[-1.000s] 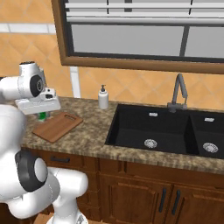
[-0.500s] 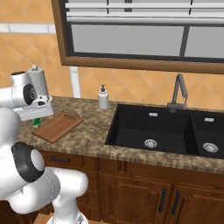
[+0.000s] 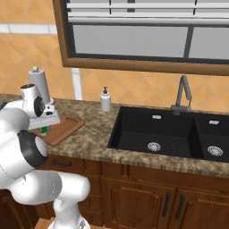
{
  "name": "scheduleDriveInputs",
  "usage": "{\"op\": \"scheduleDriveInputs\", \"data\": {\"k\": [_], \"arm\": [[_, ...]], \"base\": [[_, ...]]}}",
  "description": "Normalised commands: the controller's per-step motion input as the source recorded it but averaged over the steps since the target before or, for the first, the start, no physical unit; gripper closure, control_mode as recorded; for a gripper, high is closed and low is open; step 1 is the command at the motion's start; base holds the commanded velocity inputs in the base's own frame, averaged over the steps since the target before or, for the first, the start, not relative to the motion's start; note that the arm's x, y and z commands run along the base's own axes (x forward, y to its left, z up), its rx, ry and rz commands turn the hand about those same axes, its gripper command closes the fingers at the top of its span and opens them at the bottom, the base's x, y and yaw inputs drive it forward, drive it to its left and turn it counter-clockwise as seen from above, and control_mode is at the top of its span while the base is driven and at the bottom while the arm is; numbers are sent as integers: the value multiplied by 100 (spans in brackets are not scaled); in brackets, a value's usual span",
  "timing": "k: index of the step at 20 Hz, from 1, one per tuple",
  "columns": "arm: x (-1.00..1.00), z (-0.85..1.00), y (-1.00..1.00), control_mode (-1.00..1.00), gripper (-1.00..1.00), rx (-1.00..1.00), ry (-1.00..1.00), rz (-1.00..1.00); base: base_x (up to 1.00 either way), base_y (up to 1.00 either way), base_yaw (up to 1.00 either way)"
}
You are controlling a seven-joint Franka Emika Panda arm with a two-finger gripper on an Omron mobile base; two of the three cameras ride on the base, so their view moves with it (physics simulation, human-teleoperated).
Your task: Pick up the knife from the drawer and place it on the cutting board. Then place the meat from the plate to the cutting board.
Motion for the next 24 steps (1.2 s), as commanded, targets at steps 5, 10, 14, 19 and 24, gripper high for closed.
{"op": "scheduleDriveInputs", "data": {"k": [5, 10, 14, 19, 24], "arm": [[52, -26, 31, -100, 100, -1, 0, 4], [48, -23, 15, -100, 100, 0, 0, 5], [26, -27, 9, -100, 100, 0, 0, 5], [0, -37, 6, -100, 100, -1, 0, 2], [15, -38, 0, -100, 100, 0, 0, 0]], "base": [[0, 0, 0], [0, 0, 0], [0, 0, 0], [0, 0, 0], [0, 0, 0]]}}
